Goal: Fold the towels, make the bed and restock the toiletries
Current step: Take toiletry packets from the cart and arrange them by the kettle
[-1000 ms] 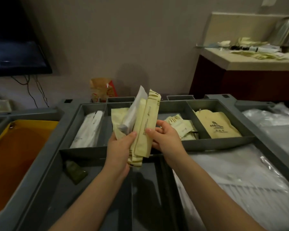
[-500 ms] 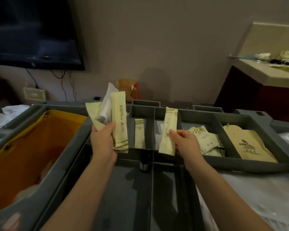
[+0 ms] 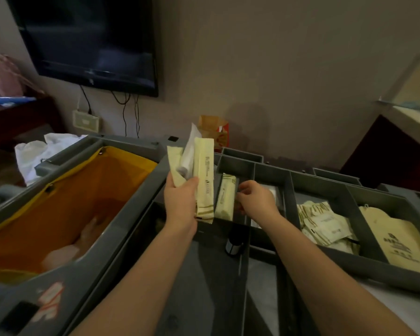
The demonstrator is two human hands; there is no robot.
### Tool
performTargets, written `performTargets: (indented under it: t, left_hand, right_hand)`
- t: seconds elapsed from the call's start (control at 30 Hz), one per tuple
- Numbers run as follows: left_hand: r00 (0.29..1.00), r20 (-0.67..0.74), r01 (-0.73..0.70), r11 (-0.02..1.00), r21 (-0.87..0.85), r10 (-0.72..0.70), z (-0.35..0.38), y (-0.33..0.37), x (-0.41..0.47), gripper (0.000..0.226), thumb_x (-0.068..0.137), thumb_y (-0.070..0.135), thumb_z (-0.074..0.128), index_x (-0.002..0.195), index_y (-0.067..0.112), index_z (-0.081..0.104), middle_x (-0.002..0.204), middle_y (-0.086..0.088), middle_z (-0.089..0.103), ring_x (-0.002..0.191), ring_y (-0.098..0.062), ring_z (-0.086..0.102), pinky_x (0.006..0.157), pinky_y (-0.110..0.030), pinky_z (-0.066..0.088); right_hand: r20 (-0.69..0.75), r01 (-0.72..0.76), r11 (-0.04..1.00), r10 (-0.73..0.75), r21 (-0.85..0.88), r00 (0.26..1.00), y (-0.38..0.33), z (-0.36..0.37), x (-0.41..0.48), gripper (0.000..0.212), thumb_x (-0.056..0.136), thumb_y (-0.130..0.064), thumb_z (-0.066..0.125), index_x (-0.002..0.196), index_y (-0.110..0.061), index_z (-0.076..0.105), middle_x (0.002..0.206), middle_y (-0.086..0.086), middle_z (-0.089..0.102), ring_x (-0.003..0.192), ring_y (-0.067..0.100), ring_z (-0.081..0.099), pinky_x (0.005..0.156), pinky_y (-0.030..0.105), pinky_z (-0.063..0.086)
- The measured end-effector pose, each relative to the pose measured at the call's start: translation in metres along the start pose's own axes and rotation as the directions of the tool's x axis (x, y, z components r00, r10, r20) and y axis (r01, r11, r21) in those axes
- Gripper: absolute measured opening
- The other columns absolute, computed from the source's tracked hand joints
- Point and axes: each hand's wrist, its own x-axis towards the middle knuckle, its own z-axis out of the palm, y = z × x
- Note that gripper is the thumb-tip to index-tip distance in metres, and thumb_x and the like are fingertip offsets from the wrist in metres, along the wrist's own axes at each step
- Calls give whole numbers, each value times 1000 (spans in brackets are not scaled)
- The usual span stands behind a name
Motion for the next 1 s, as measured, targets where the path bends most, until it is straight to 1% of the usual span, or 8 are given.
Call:
performTargets:
  t: [0.1, 0.2, 0.27, 0.37, 0.43, 0.57, 0.73, 1.0]
  left_hand:
    - [996, 61, 62, 998, -5, -62, 5, -1, -7, 36, 91, 3, 56, 122, 22, 52, 100, -4, 66, 86, -18, 66, 60, -30, 55]
    - [976, 159, 147, 988, 37, -151, 11, -10, -19, 36, 90, 5, 58, 124, 16, 53, 103, -11, 68, 88, -25, 69, 67, -37, 58]
    - [960, 225, 141, 982, 124, -166, 15, -20, -29, 35, 89, 7, 59, 123, 15, 55, 106, -13, 68, 92, -28, 69, 72, -42, 58]
    - [942, 313, 64, 979, 191, -123, 18, -32, -39, 38, 88, 8, 61, 125, 15, 55, 111, -14, 67, 98, -31, 67, 82, -51, 56]
    - [939, 327, 54, 983, 176, -111, 18, -33, -41, 38, 89, 10, 60, 126, 14, 55, 110, -13, 68, 96, -29, 69, 79, -47, 57]
    - [940, 325, 70, 992, 101, -100, 18, -29, -39, 35, 92, 12, 56, 126, 12, 52, 108, -13, 69, 94, -24, 70, 73, -39, 57]
    - [971, 215, 127, 989, -80, -107, 16, -20, -30, 39, 92, 12, 55, 130, 9, 49, 110, -12, 63, 90, -18, 67, 65, -27, 58]
    - [986, 135, 126, 972, -196, -100, 11, -6, -20, 24, 93, 20, 56, 116, 20, 54, 110, -4, 62, 96, -16, 63, 72, -28, 53]
  right_hand:
    - [-43, 67, 978, -60, 198, 997, -7, -12, -24, 18, 97, -26, 50, 113, -22, 59, 96, -2, 63, 77, 8, 61, 56, 16, 44]
    - [5, 83, 923, -91, 376, 996, -8, -21, -56, 16, 97, -28, 49, 108, -23, 60, 92, -2, 66, 72, 8, 61, 56, 15, 49]
    - [48, 62, 895, -93, 442, 995, -3, -19, -72, 14, 96, -27, 52, 105, -24, 61, 93, -5, 68, 74, 7, 65, 59, 16, 51]
    - [-1, 85, 873, -96, 480, 995, 7, -16, -80, 8, 94, -22, 54, 97, -24, 62, 92, -7, 68, 76, -2, 66, 60, 13, 50]
    - [-38, 94, 869, -86, 486, 996, 9, -18, -78, 7, 94, -19, 56, 92, -22, 62, 88, -8, 68, 70, -6, 65, 56, 10, 47]
    - [-90, 103, 856, -67, 507, 994, 14, -23, -75, 9, 93, -16, 58, 90, -23, 64, 86, -10, 68, 70, -9, 63, 55, 6, 45]
    - [-99, 40, 835, 18, 549, 995, 22, -25, -70, 8, 94, -17, 57, 93, -19, 65, 80, -7, 65, 58, -7, 59, 52, 9, 43]
    - [-69, -60, 887, 103, 458, 992, 13, -25, -26, 10, 95, -22, 56, 90, -21, 64, 88, -4, 64, 76, 6, 59, 64, 20, 47]
